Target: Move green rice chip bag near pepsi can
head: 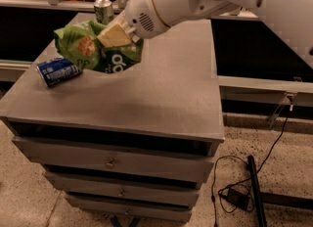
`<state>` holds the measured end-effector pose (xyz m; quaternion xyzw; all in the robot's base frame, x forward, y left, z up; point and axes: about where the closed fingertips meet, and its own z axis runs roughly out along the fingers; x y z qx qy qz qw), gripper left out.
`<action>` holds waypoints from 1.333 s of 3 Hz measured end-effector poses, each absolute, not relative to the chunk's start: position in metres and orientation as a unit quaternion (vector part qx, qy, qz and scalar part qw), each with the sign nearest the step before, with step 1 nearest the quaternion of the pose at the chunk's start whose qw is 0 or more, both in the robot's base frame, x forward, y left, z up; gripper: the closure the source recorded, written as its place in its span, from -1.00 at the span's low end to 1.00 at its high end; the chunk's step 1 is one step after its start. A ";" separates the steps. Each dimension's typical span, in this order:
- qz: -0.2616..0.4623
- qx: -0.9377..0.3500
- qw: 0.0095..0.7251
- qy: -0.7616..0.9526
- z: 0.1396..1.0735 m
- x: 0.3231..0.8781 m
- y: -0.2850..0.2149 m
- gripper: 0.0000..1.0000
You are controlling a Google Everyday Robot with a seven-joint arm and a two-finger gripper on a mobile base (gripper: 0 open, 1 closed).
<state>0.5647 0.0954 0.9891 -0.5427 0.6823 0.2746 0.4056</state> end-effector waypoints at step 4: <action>0.283 -0.553 0.371 0.690 0.919 0.601 0.147 0.52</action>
Offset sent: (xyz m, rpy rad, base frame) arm 0.0462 0.0605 -0.0439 -0.0485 0.0178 -0.0095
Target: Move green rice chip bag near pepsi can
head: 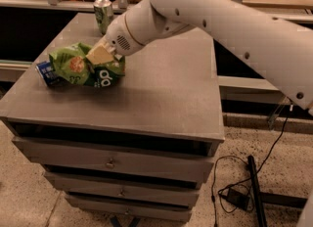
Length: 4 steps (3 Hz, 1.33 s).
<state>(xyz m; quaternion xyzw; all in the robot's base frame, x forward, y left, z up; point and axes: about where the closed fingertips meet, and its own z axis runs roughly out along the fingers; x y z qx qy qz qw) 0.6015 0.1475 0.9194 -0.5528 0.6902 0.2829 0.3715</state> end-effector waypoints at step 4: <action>0.254 -0.548 0.398 0.690 0.908 0.631 0.067 -1.00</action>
Offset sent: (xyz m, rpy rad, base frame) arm 0.0225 -0.0429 -0.0139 0.0168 -0.0324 -0.0068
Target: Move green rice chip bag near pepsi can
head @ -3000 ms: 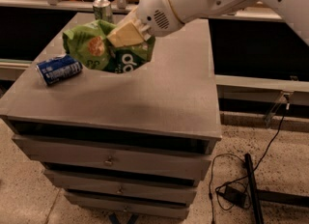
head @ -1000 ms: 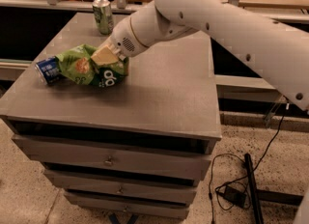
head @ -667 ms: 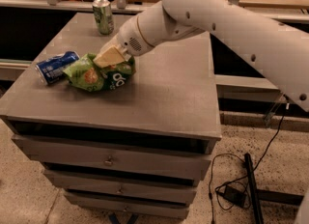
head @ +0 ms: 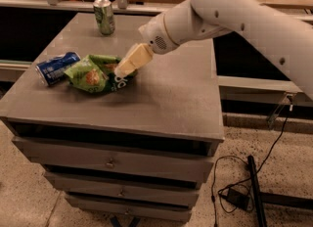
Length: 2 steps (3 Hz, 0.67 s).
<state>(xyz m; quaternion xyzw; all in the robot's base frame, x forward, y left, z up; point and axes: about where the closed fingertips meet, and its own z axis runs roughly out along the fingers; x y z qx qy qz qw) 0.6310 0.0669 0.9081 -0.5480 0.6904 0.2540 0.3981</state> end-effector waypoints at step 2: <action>0.211 -0.509 0.407 0.728 0.904 0.646 -0.033 -1.00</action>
Offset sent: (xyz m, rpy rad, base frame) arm 0.0213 -0.1665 -0.0045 -0.0644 0.0001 -0.2215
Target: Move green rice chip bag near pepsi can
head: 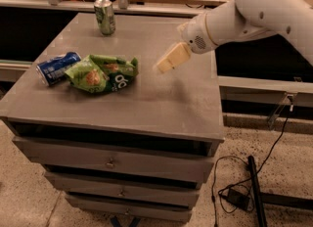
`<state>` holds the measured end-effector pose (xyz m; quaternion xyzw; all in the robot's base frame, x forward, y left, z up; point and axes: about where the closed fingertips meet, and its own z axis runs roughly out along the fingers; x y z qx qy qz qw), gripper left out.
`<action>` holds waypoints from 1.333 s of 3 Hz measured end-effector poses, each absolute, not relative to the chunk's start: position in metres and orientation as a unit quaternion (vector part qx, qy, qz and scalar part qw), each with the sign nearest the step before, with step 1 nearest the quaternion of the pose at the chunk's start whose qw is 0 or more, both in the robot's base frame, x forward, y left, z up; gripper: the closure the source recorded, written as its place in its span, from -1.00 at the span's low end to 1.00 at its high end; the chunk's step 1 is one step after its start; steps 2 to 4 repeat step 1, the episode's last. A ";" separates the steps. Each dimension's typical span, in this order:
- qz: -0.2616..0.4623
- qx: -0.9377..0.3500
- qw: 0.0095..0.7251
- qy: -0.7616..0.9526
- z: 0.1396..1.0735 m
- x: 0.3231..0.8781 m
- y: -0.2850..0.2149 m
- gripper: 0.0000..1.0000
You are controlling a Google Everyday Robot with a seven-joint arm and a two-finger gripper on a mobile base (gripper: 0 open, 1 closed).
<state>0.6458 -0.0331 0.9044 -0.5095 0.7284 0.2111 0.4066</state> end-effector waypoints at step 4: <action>0.208 -0.506 0.406 0.732 0.904 0.647 -0.042 -1.00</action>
Offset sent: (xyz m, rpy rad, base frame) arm 0.0000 0.0000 0.0000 0.0000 0.0000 0.0000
